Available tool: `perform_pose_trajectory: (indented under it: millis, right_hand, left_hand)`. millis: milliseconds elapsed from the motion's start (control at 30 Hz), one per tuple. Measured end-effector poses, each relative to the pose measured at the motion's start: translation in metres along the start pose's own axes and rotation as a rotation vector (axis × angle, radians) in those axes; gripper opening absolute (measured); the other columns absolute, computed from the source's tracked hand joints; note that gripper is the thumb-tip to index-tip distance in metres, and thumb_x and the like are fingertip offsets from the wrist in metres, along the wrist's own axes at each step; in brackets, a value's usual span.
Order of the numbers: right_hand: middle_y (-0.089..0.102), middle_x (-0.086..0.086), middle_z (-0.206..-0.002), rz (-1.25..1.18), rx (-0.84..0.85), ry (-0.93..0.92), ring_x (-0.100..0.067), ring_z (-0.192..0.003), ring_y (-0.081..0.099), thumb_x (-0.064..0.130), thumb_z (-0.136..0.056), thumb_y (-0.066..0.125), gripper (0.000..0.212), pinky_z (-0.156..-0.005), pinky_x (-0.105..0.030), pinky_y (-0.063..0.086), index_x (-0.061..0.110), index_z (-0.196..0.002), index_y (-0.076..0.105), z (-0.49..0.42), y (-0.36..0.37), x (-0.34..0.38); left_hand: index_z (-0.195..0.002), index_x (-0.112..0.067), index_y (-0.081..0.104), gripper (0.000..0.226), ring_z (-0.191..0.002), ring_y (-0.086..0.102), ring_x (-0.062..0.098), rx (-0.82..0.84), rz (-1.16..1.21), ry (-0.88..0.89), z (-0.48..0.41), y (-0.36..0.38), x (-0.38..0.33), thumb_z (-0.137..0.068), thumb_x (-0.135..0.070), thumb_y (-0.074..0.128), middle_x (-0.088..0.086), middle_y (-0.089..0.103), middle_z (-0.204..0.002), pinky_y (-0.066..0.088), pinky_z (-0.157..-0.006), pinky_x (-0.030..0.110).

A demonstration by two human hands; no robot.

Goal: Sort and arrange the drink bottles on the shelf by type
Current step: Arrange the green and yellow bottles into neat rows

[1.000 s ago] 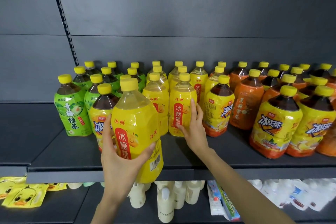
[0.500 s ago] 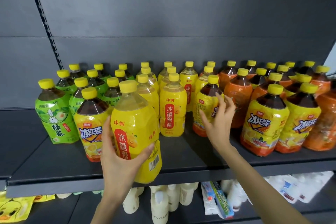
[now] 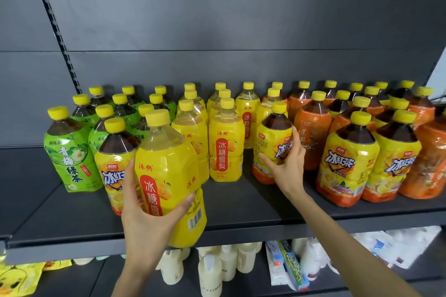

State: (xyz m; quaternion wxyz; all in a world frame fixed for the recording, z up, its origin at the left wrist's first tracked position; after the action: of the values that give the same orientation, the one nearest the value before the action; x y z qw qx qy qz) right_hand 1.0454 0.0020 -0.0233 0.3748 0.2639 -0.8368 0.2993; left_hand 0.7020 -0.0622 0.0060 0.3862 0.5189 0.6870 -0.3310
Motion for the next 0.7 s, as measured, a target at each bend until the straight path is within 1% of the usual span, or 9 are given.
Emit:
perform_pose_trajectory:
  millis: [100, 200, 233, 333, 433, 500, 567, 633, 700]
  right_hand:
    - [0.033, -0.006, -0.131, -0.110, 0.046, 0.010, -0.010, -0.121, 0.037, 0.044, -0.074, 0.072, 0.100, -0.099, -0.024, 0.035, 0.030, -0.150, 0.009, 0.009, -0.006, -0.004]
    - [0.033, 0.000, -0.140, -0.183, 0.186, 0.026, -0.009, -0.130, 0.037, 0.048, -0.074, 0.070, 0.098, -0.104, -0.026, 0.037, 0.031, -0.150, 0.011, 0.009, -0.002, -0.006]
    - [0.035, 0.004, -0.142, -0.212, 0.227, 0.036, -0.004, -0.129, 0.039, 0.047, -0.074, 0.071, 0.097, -0.104, -0.026, 0.039, 0.032, -0.149, 0.012, 0.008, 0.001, -0.006]
    - [0.046, 0.014, -0.132, -0.277, 0.287, 0.085, 0.010, -0.114, 0.049, 0.032, -0.076, 0.073, 0.092, -0.095, -0.021, 0.048, 0.032, -0.148, 0.016, 0.004, 0.007, -0.004]
    - [0.047, 0.012, -0.129, -0.278, 0.274, 0.096, 0.018, -0.108, 0.048, 0.022, -0.079, 0.073, 0.088, -0.084, -0.011, 0.049, 0.024, -0.148, 0.020, 0.004, 0.006, -0.008]
    - [0.047, 0.009, -0.130, -0.282, 0.278, 0.100, 0.014, -0.111, 0.049, 0.019, -0.081, 0.072, 0.083, -0.080, -0.007, 0.046, 0.021, -0.148, 0.023, 0.007, 0.006, -0.011]
    - [0.046, 0.004, -0.134, -0.292, 0.294, 0.114, 0.003, -0.114, 0.051, 0.021, -0.081, 0.070, 0.079, -0.080, -0.009, 0.048, 0.022, -0.147, 0.026, 0.010, 0.006, -0.014]
    - [0.046, 0.002, -0.136, -0.314, 0.329, 0.124, 0.001, -0.113, 0.052, 0.019, -0.083, 0.068, 0.076, -0.079, -0.011, 0.049, 0.022, -0.147, 0.028, 0.010, 0.006, -0.014]
    - [0.047, 0.004, -0.136, -0.340, 0.370, 0.143, 0.001, -0.116, 0.051, 0.019, -0.084, 0.067, 0.074, -0.086, -0.016, 0.051, 0.024, -0.147, 0.028, 0.008, 0.007, -0.015]
  left_hand:
    - [-0.136, -0.057, 0.022, 0.109, -0.127, 0.044, 0.011, -0.003, -0.005, -0.007, 0.000, -0.001, 0.001, -0.042, -0.061, 0.078, -0.012, 0.043, -0.139, 0.043, -0.101, 0.043]
    - [-0.134, -0.059, 0.023, 0.106, -0.127, 0.044, 0.009, 0.003, 0.005, 0.010, 0.000, 0.002, -0.002, -0.043, -0.060, 0.077, -0.016, 0.043, -0.137, 0.042, -0.101, 0.041]
    - [-0.135, -0.058, 0.023, 0.106, -0.128, 0.043, 0.010, 0.004, 0.003, 0.012, 0.001, 0.002, -0.002, -0.044, -0.060, 0.077, -0.016, 0.042, -0.138, 0.042, -0.102, 0.043]
    - [-0.139, -0.053, 0.021, 0.111, -0.131, 0.040, 0.013, 0.013, -0.006, -0.004, 0.003, 0.003, -0.002, -0.043, -0.062, 0.077, -0.012, 0.039, -0.143, 0.040, -0.104, 0.048]
    - [-0.134, -0.060, 0.020, 0.107, -0.131, 0.039, 0.009, 0.023, -0.001, 0.012, 0.006, 0.004, -0.005, -0.044, -0.061, 0.077, -0.014, 0.037, -0.144, 0.040, -0.103, 0.041]
    - [-0.133, -0.062, 0.021, 0.105, -0.131, 0.040, 0.008, 0.023, 0.002, 0.020, 0.008, 0.005, -0.006, -0.044, -0.060, 0.077, -0.014, 0.038, -0.143, 0.040, -0.102, 0.037]
    - [-0.133, -0.061, 0.021, 0.105, -0.130, 0.040, 0.009, 0.027, 0.006, 0.017, 0.009, 0.007, -0.006, -0.044, -0.060, 0.077, -0.014, 0.039, -0.143, 0.040, -0.102, 0.037]
    - [-0.134, -0.061, 0.021, 0.107, -0.130, 0.041, 0.009, 0.037, 0.014, 0.010, 0.010, 0.009, -0.005, -0.043, -0.060, 0.078, -0.015, 0.039, -0.142, 0.040, -0.102, 0.038]
    - [-0.133, -0.061, 0.022, 0.107, -0.129, 0.042, 0.009, 0.040, 0.013, 0.010, 0.011, 0.010, -0.006, -0.043, -0.059, 0.078, -0.016, 0.040, -0.141, 0.041, -0.103, 0.040]
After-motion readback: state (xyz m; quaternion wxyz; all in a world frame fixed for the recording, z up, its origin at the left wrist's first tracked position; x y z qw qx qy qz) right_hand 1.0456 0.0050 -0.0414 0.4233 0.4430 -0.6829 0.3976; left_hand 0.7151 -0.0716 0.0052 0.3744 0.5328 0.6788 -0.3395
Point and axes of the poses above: each hand's wrist, its own z-axis away from the middle knuckle, its own y-axis out of the palm, x = y × z, the point moved 8 cm from there along -z, towards the middle knuckle
